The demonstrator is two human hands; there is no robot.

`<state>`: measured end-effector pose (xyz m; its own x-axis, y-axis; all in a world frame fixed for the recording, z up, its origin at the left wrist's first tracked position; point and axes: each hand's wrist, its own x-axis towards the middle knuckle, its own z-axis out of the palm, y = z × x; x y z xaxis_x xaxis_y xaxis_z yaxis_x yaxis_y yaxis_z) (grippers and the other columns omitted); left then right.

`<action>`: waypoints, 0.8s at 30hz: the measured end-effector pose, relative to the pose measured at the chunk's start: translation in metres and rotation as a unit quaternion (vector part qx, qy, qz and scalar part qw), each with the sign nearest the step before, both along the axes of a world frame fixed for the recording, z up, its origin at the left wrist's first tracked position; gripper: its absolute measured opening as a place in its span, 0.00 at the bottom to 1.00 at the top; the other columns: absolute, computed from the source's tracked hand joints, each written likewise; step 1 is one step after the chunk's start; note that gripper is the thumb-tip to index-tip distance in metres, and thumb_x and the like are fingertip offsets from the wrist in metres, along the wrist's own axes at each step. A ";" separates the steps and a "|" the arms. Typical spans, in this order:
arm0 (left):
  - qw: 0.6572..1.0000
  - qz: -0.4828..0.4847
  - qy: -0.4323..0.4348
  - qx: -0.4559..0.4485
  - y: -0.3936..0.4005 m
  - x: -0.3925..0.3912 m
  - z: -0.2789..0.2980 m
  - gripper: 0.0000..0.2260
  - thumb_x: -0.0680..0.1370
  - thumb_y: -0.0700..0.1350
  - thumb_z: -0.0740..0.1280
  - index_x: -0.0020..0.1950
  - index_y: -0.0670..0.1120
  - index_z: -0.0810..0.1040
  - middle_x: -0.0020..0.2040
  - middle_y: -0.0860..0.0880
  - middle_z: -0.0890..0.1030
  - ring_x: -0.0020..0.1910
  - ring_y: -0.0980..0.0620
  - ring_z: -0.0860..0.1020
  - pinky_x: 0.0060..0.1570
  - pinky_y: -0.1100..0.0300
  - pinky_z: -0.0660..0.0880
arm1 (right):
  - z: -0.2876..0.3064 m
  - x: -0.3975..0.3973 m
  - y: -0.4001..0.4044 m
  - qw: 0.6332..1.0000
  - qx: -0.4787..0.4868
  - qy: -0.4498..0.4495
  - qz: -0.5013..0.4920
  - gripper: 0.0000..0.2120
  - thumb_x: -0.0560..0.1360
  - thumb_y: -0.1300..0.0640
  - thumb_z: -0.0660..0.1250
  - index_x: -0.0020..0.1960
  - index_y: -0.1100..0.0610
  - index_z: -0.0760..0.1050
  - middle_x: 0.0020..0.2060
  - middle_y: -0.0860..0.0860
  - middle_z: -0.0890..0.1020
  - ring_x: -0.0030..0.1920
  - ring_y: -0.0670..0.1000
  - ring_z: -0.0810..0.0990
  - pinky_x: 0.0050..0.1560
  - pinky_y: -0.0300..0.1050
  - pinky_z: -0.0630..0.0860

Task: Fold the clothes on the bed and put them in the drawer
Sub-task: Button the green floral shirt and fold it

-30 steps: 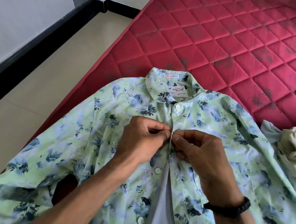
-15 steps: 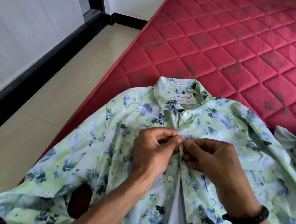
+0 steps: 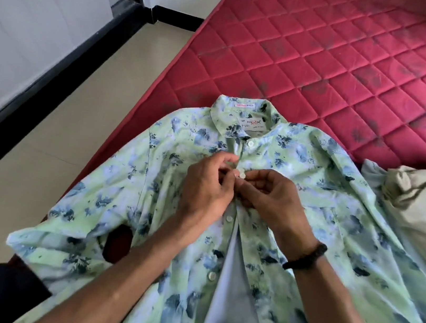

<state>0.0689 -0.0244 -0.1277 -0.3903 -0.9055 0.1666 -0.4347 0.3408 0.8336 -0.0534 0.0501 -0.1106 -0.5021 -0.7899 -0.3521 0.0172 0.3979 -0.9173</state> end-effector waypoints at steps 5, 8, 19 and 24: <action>0.981 -0.108 -0.149 -0.064 0.056 0.043 0.013 0.07 0.80 0.38 0.68 0.55 0.46 0.84 0.49 0.48 0.83 0.46 0.51 0.81 0.46 0.61 0.75 | 0.027 0.027 0.052 0.931 0.110 0.317 0.145 0.25 0.70 0.55 0.80 0.63 0.50 0.75 0.52 0.49 0.80 0.49 0.50 0.81 0.43 0.41 0.78; 0.973 -0.107 -0.188 -0.077 0.077 0.051 0.002 0.16 0.79 0.36 0.69 0.66 0.47 0.80 0.58 0.49 0.78 0.56 0.49 0.78 0.60 0.56 0.76 | 0.027 0.042 0.084 0.884 0.140 0.403 0.192 0.26 0.72 0.53 0.76 0.67 0.51 0.73 0.58 0.51 0.76 0.58 0.55 0.78 0.54 0.48 0.77; 0.988 -0.103 -0.115 0.002 0.041 0.044 0.003 0.02 0.78 0.43 0.74 0.49 0.48 0.85 0.41 0.55 0.86 0.39 0.57 0.83 0.44 0.58 0.81 | 0.001 0.058 0.064 0.769 0.151 0.605 0.144 0.09 0.70 0.59 0.73 0.40 0.57 0.72 0.39 0.54 0.74 0.38 0.60 0.77 0.29 0.46 0.61; 0.987 -0.118 -0.099 0.035 0.037 0.047 0.003 0.04 0.76 0.43 0.76 0.49 0.49 0.87 0.40 0.58 0.85 0.36 0.64 0.82 0.40 0.73 0.78 | 0.006 0.034 0.056 0.916 0.109 0.384 0.038 0.10 0.76 0.49 0.69 0.40 0.54 0.77 0.36 0.50 0.81 0.36 0.56 0.80 0.33 0.49 0.73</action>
<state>0.1157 0.0129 -0.1244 -0.6104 -0.7921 0.0065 -0.5075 0.3973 0.7646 -0.0193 0.1057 -0.1044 -0.6144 -0.7857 -0.0713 -0.6356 0.5465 -0.5452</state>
